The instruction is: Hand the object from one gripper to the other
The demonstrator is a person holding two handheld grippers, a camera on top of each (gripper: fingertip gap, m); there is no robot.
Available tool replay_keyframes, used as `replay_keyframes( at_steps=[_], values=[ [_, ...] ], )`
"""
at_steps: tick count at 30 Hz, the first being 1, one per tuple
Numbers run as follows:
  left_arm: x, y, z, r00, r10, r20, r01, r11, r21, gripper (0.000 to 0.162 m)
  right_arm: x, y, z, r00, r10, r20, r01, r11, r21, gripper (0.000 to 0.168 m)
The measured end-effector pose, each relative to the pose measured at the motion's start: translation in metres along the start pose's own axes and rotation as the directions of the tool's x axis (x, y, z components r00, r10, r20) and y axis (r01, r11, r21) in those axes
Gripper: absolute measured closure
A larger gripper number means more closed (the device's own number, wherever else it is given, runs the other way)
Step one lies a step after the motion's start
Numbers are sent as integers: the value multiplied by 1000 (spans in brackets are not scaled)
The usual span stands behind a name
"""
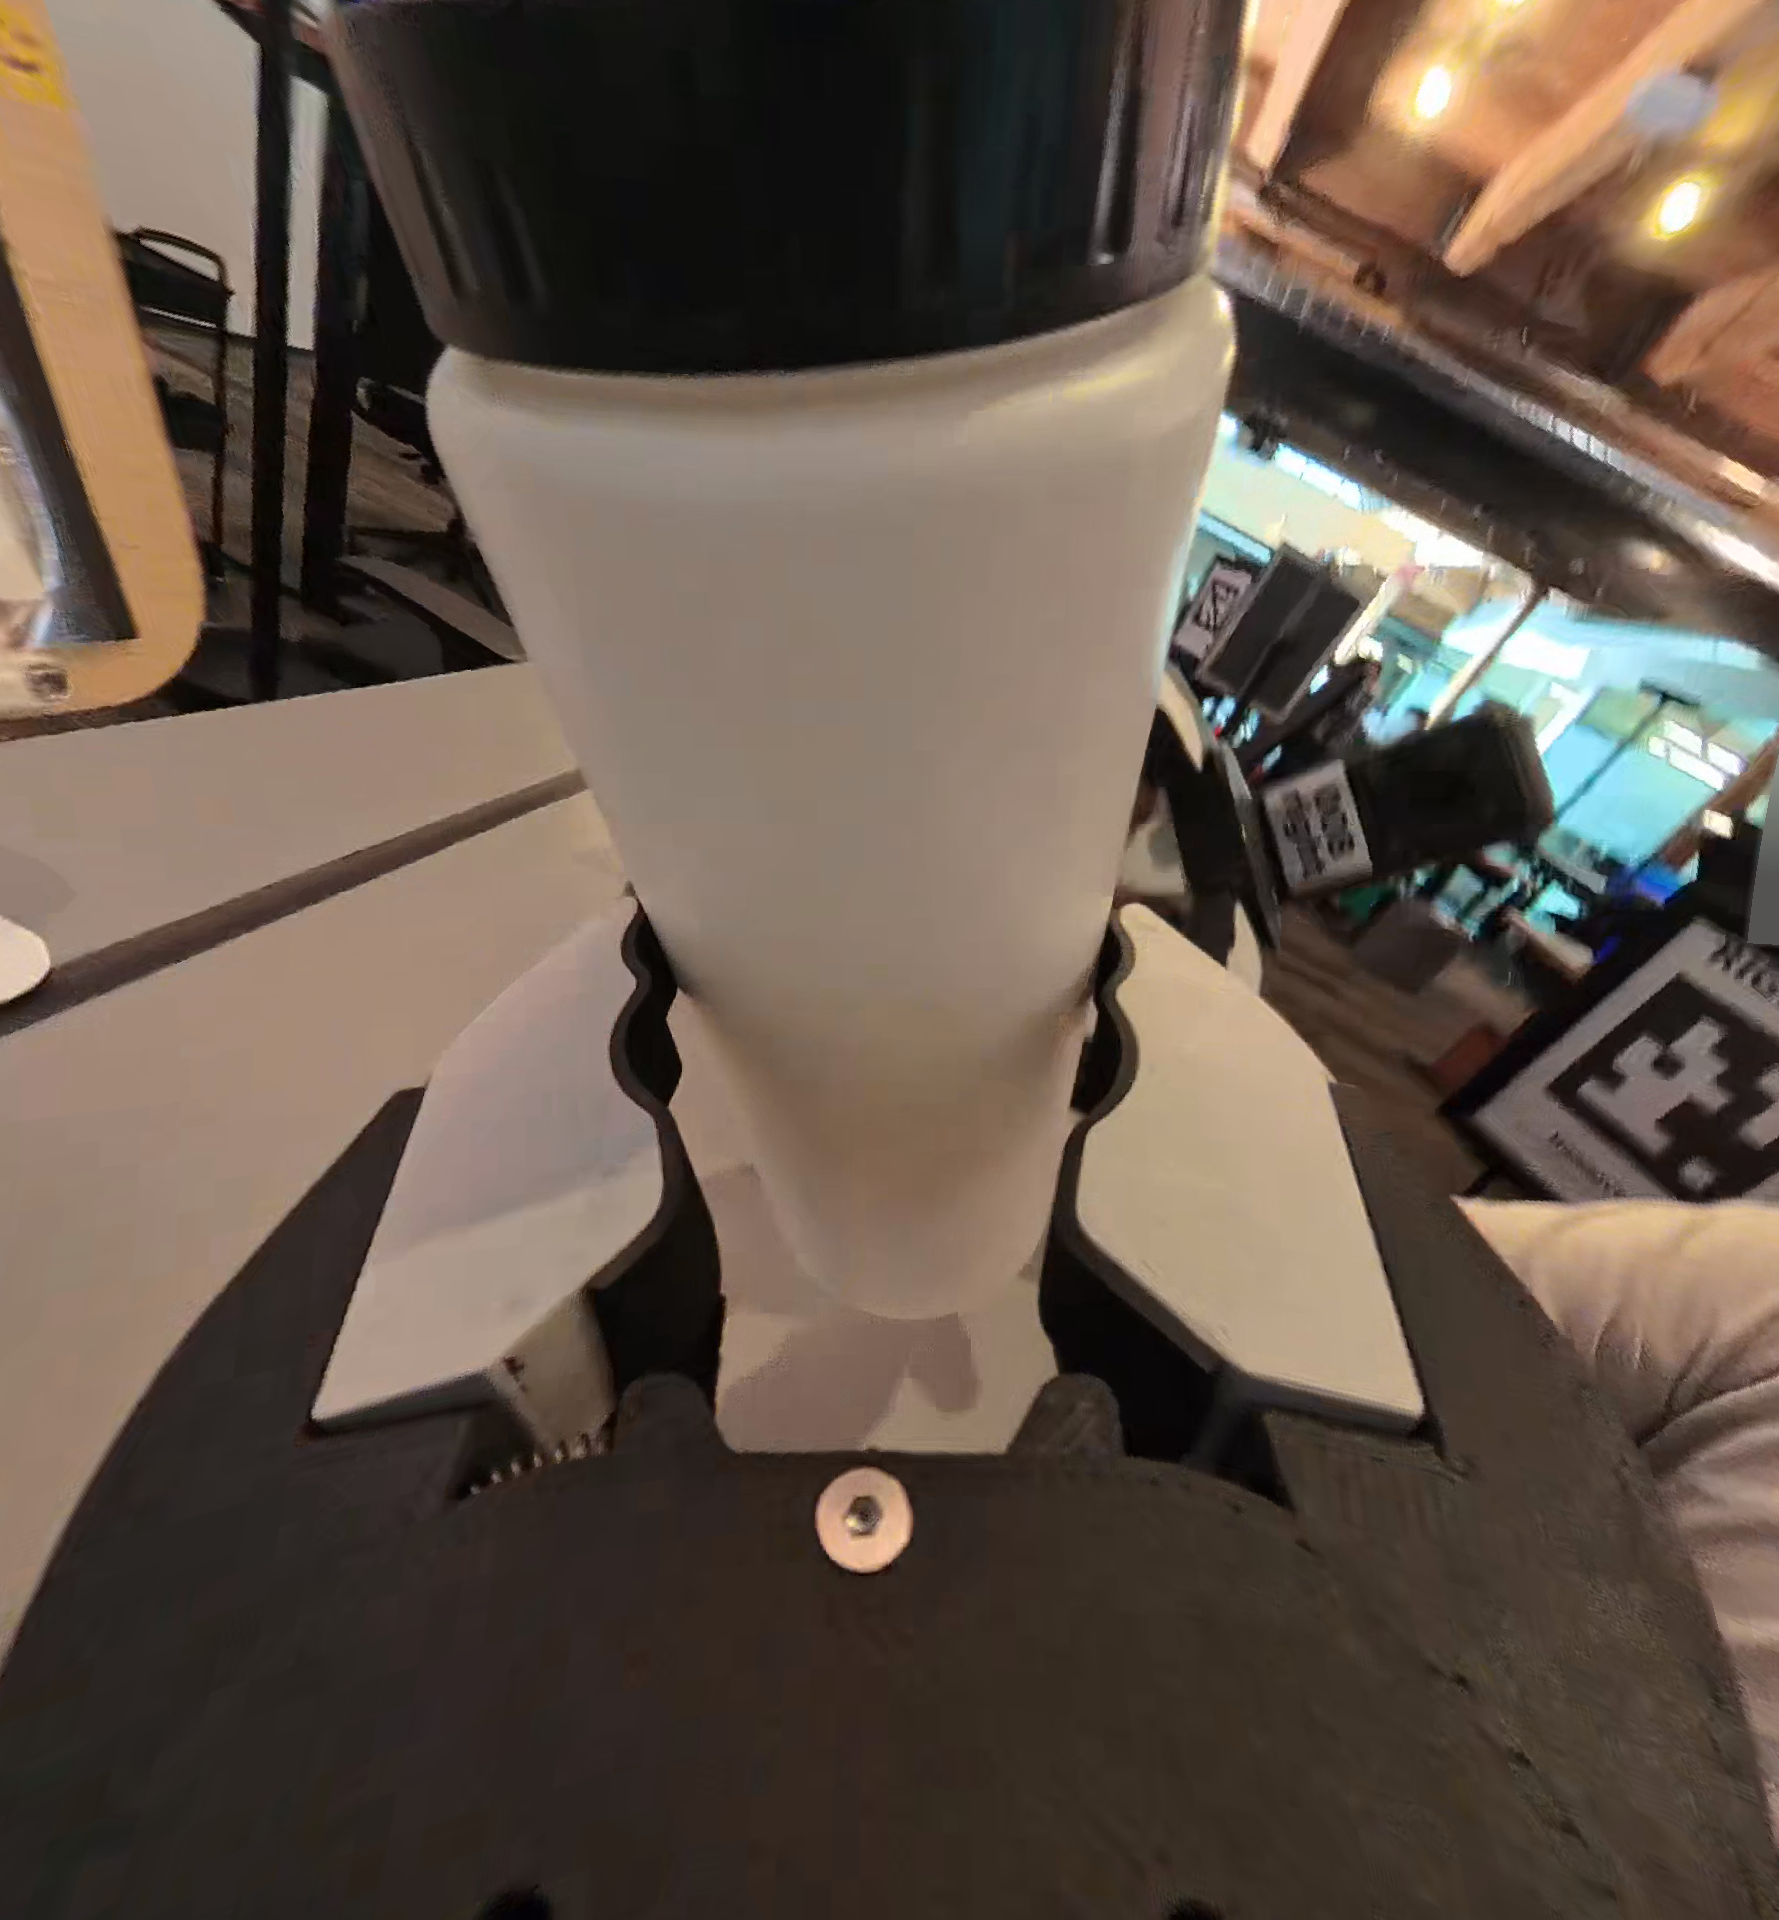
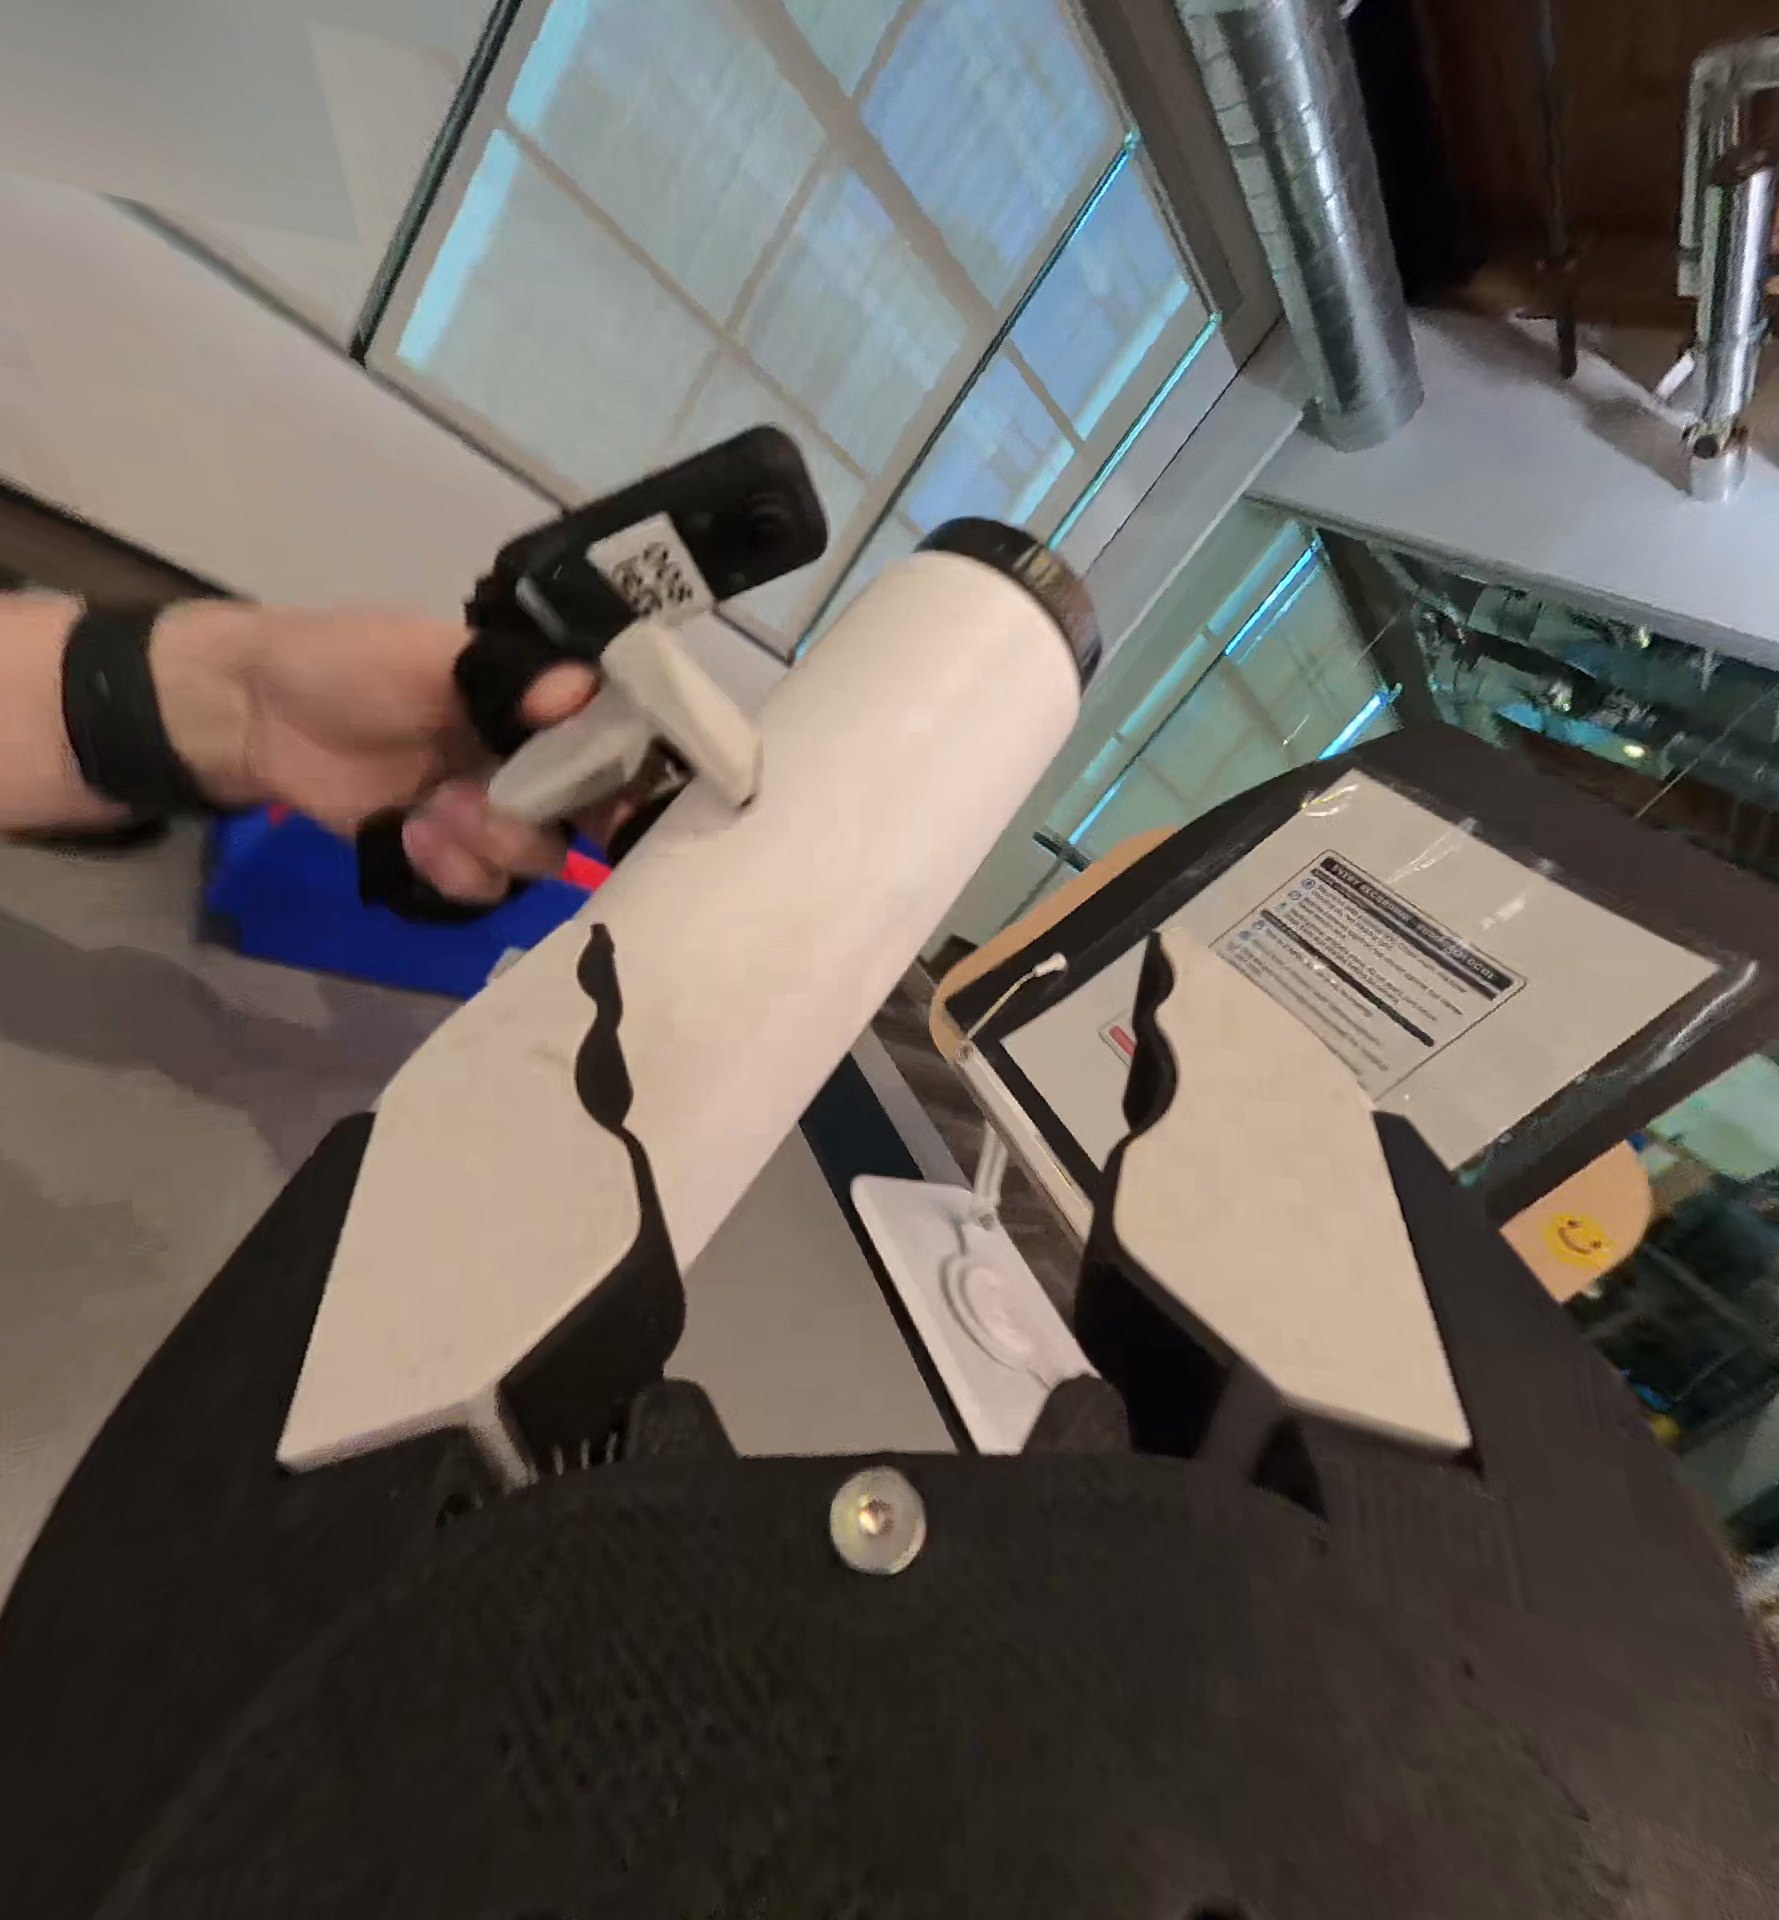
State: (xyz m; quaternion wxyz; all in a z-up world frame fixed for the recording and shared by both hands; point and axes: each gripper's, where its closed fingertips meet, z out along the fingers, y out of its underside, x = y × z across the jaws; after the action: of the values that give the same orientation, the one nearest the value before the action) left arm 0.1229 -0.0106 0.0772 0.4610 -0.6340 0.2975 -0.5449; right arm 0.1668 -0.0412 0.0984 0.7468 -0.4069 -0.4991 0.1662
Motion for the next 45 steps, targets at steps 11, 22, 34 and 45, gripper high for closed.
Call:
replay_keyframes(
  at_steps=[11, 22, 34, 45],
  values=[
    [-36, -29, -26, 970, -178, 166, 112, 932, 344, 84, -20, 25, 45, 969, 27, -246, -85, 970, -228, 71],
    [1, -11, 9, 947, 113, 300, -181, 961, 210, 84, -12, 78, 37, 957, 80, -280, -202, 874, -442, 79],
    [10, -19, 4, 930, 294, 221, -322, 941, 102, 61, 13, 76, 20, 954, -183, -237, 52, 881, -470, 80],
    [29, -14, -18, 919, 378, 113, -371, 926, -73, 55, 14, 75, 8, 869, -493, -51, 388, 742, -546, 80]
  ],
)
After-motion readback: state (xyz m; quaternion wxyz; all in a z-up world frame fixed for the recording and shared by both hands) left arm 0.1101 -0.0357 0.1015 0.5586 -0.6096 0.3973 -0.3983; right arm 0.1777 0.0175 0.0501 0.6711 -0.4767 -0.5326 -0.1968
